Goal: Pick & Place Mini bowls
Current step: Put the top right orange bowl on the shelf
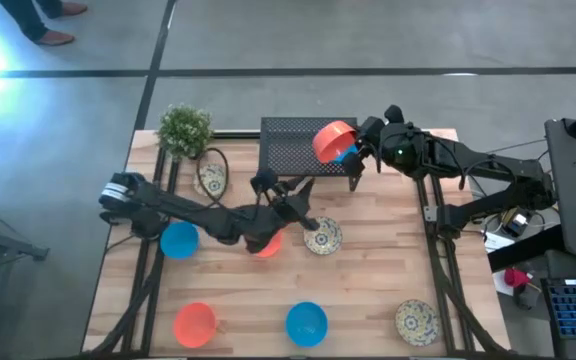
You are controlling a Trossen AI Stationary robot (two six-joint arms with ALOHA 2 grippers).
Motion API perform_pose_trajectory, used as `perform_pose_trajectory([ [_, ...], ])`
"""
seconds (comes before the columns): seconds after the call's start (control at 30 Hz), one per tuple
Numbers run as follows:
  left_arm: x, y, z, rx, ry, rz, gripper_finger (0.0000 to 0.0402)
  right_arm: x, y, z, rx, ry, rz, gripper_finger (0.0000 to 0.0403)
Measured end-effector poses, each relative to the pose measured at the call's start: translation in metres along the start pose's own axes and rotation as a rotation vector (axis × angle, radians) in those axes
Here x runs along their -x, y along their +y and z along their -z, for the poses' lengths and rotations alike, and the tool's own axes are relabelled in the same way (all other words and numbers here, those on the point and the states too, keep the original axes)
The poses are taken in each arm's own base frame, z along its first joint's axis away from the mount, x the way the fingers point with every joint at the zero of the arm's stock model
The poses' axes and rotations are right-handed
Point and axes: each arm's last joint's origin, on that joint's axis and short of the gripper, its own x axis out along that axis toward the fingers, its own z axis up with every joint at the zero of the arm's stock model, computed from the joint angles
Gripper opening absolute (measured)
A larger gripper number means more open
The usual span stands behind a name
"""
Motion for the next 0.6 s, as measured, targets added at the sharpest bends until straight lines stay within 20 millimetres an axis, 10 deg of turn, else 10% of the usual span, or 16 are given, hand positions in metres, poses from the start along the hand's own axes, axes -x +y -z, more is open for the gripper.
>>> perform_pose_trajectory([
  [0.6,-0.027,-0.021,-0.014,0.036,0.092,-0.152,0.0090,-0.006,0.004,0.005,-0.001,-0.032,-0.001,0.0008],
])
